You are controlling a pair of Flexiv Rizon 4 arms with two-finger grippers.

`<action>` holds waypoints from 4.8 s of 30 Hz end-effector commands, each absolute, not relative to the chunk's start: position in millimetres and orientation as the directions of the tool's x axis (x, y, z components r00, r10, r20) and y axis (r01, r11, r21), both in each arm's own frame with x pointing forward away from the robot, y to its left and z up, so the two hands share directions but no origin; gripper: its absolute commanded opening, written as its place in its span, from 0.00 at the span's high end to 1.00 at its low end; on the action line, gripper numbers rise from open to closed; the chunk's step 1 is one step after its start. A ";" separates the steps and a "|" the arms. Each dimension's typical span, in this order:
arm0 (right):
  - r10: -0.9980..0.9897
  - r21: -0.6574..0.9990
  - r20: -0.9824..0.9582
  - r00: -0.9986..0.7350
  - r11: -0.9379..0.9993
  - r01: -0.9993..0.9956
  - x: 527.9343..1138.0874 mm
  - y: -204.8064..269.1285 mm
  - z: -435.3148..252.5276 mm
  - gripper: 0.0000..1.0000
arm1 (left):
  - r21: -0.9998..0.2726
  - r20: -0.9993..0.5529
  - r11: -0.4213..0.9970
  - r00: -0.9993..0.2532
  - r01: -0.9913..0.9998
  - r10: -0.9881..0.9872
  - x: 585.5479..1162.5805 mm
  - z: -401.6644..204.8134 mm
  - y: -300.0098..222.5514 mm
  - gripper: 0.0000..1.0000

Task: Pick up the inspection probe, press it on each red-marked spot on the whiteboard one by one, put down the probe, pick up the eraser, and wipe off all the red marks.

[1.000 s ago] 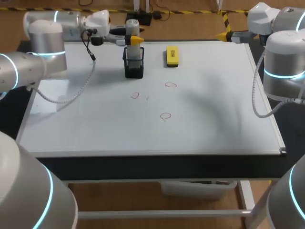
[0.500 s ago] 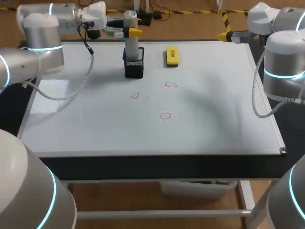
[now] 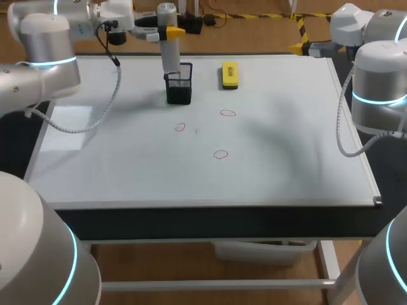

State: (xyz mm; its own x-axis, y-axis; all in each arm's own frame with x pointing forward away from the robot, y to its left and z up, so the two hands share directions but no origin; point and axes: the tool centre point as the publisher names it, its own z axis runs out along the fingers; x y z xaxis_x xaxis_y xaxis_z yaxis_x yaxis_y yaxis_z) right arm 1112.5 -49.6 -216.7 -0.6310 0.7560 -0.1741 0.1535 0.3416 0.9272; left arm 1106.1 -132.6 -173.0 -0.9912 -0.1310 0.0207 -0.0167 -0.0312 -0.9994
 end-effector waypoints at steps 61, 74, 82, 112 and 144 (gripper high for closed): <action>0.755 0.926 -0.174 -0.632 0.343 0.155 1113.1 -49.7 -216.6 0.00 | -0.999 0.012 0.018 -0.811 -0.028 -0.584 1084.6 -211.2 41.2 1.00; 0.684 0.908 -0.159 -0.712 0.385 0.167 1128.6 -58.5 -220.9 0.00 | -0.999 0.012 0.018 -0.811 -0.028 -0.584 1084.6 -211.2 41.2 1.00; 0.579 0.862 -0.142 -0.803 0.471 0.188 1155.5 -63.6 -227.9 0.00 | -0.999 0.012 0.018 -0.811 -0.028 -0.584 1084.6 -211.2 41.2 1.00; -0.123 0.582 0.075 -0.990 0.812 -0.057 1214.5 -0.6 -260.5 0.00 | -0.999 0.012 0.018 -0.811 -0.028 -0.584 1084.6 -211.2 41.2 1.00; -0.670 -0.024 0.104 -0.735 0.737 -0.676 1193.7 36.2 -274.3 0.00 | -0.999 0.012 0.018 -0.811 -0.028 -0.584 1084.6 -211.2 41.2 1.00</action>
State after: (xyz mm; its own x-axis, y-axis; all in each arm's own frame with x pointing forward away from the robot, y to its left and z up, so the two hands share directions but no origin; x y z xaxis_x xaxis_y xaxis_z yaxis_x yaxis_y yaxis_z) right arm 1197.0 32.6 -282.5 -0.7426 -0.6645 -0.0835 -0.6686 0.7281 0.1513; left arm 1084.5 41.0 -211.7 -0.8106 -0.5854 0.0131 -0.0296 0.0186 -0.9994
